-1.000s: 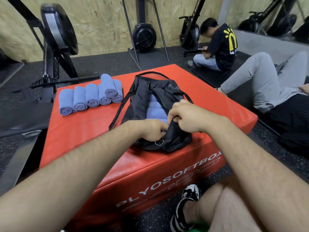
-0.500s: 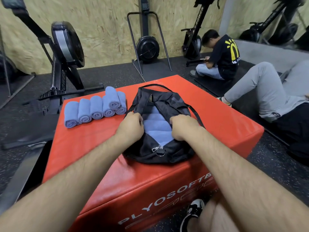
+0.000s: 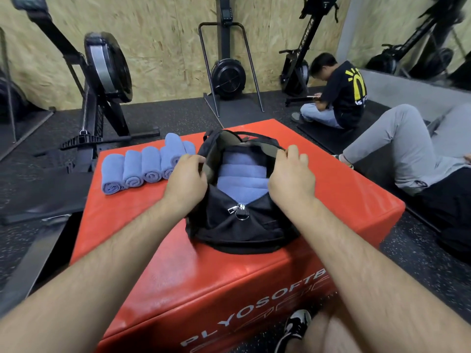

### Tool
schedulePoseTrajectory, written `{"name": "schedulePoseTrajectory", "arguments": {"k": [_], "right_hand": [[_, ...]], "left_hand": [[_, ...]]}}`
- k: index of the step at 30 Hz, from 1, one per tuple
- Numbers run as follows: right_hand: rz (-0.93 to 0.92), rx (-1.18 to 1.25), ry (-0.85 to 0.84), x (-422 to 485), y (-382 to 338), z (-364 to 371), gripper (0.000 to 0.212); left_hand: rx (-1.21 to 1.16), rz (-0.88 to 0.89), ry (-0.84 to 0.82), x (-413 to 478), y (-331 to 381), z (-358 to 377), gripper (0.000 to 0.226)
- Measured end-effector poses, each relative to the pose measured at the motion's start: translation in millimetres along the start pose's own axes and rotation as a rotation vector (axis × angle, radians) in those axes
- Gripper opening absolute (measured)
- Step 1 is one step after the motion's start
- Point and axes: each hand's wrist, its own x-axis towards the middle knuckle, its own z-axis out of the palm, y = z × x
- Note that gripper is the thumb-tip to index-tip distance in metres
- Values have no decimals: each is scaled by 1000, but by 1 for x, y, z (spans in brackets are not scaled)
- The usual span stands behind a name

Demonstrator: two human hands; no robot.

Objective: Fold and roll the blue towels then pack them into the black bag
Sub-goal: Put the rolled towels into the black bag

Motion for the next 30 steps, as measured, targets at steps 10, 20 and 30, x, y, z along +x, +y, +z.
{"name": "schedulePoseTrajectory", "arguments": {"k": [10,20,30], "right_hand": [[-524,193,151,-7,-118,10,21],[-429,289,-305,73,-222,93,31],[-190,426,-442,136,-258,169,37]], "left_hand": [[-37,53,88,-21,-33,-35,17],[36,-158,-113,52,-106,-22,28],[-205,-361,-255,117,-164,20,31]]}}
